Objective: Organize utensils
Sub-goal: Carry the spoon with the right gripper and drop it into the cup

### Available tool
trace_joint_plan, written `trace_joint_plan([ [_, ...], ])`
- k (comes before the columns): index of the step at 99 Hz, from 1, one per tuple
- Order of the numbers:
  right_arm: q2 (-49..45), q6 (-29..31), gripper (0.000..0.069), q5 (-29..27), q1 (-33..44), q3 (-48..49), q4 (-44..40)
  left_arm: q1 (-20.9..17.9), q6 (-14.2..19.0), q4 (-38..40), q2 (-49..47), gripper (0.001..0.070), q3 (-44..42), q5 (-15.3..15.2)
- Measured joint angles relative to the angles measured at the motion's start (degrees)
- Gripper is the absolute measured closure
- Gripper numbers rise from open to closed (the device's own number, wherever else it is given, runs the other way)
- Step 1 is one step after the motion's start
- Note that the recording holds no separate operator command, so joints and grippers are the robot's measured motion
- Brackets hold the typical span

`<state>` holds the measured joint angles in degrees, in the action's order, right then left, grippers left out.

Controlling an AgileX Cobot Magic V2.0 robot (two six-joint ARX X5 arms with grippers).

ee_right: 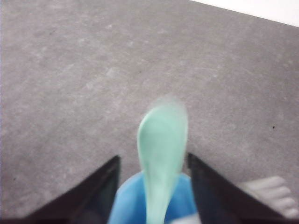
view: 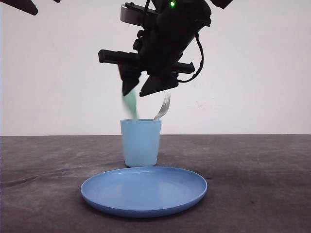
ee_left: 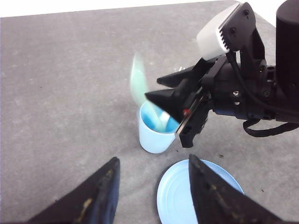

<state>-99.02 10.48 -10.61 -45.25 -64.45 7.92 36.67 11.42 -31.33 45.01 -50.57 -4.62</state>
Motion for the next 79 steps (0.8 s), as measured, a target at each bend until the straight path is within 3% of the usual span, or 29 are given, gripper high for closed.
trace_joint_plan([
  [33,7.28,-0.02,0.0343,0.04,-0.90,0.00,-7.61,0.00,0.00,0.02,0.00,0.0433,0.00,0.00],
  [59,21.29,0.04,0.0333,0.07,-3.30,0.00,-23.15,0.00,0.00,0.00,0.00,0.0433,0.00,0.00],
  [65,23.67,0.48,0.0275,0.07,-3.63,0.00,-26.88,0.00,0.00,0.00,0.00,0.0433,0.00,0.00],
  [79,26.86,3.85,0.0014,0.11,-3.82,-0.02,-33.55,0.00,0.00,0.00,0.00,0.0433,0.00,0.00],
])
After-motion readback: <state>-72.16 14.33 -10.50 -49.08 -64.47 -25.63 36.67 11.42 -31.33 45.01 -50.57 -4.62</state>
